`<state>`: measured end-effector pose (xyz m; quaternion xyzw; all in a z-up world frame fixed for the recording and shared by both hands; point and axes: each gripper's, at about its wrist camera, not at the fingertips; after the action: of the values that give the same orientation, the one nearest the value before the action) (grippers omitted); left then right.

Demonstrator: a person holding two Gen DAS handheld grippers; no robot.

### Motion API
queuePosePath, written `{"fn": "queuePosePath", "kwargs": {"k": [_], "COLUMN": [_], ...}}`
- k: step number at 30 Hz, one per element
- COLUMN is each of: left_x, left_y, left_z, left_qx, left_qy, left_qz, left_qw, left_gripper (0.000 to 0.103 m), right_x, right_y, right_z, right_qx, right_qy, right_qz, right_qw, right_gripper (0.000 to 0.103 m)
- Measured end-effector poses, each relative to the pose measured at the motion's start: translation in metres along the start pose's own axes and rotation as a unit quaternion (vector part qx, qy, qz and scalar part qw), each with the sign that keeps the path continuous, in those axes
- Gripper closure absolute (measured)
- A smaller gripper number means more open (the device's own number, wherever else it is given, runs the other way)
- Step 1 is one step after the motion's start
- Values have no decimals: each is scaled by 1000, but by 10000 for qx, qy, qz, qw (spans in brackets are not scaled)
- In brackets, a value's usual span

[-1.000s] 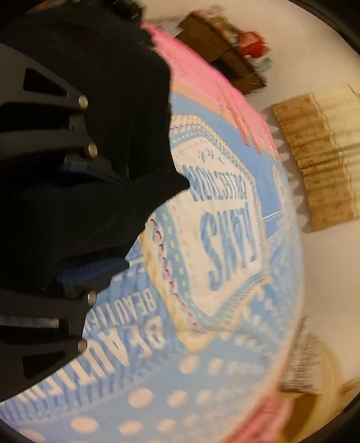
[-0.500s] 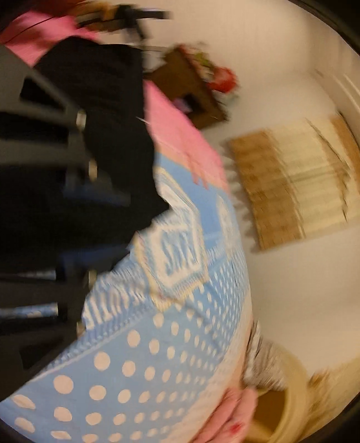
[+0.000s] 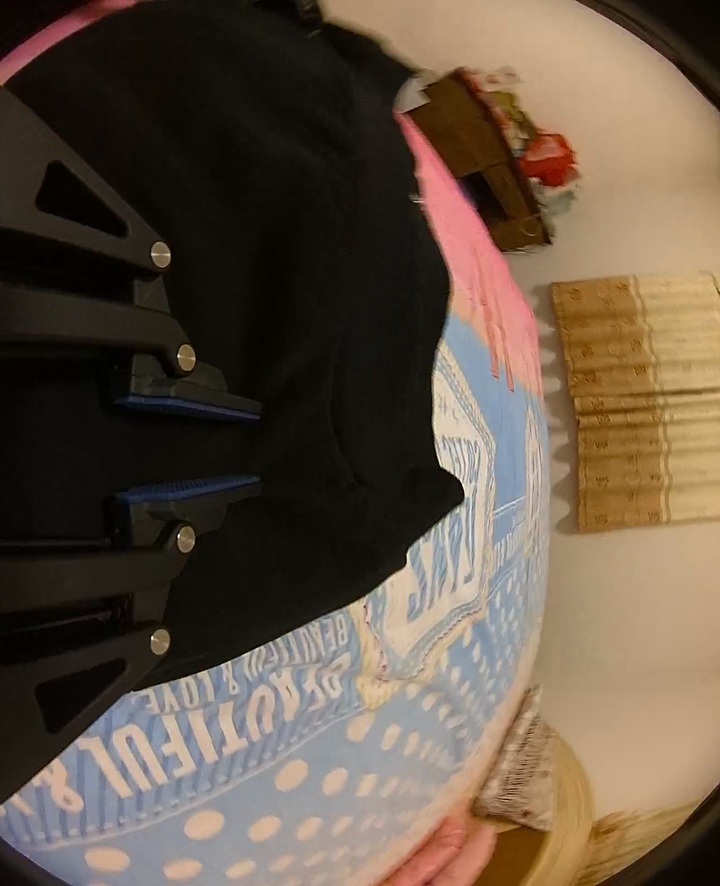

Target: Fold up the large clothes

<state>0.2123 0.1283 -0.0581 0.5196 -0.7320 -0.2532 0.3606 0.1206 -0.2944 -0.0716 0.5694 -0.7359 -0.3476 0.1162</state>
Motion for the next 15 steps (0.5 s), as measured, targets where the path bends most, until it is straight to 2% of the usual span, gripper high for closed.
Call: {"fn": "queuePosePath", "kwargs": {"k": [1,4,7,10,12,13,14,15], "left_x": [2,18,19,16,14,11,10,5], "left_y": [0,-6,-3,22,47,62,71,84], "left_z": [-3,-8,-10,-4,7,14,20,29], "left_qx": [30,112,71,147,282,398,505,641], "left_qy": [-60,-638,-641,-496,-539,-605,-643,-654], "left_qz": [-63,-474,-576,-519,-559,-624,-699,-812], "left_qw": [10000,9968,9963,9973,9966,9954,9942,9925], "left_gripper": [0,0,0,0,0,0,0,0], "right_x": [-4,-9,-7,-3,-7,-15,-22,-34], "right_y": [0,0,0,4,15,28,43,64], "right_z": [2,4,3,0,-1,0,2,6], "right_qx": [50,110,115,52,11,171,407,710], "right_qy": [103,226,208,107,208,298,350,395], "right_qz": [93,214,174,-31,210,418,438,244], "right_qw": [9999,9995,9996,9999,9996,9985,9976,9964], "right_gripper": [84,82,81,81,81,81,81,81]}}
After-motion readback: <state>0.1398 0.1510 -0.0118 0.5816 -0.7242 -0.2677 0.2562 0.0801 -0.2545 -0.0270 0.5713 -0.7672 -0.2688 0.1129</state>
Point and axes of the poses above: each gripper's, at about its wrist camera, not at the fingertips, and y roughly against the way its jaws point, x to its right, z to its underside, and after that the axes turned 13 degrees about -y, right-handed
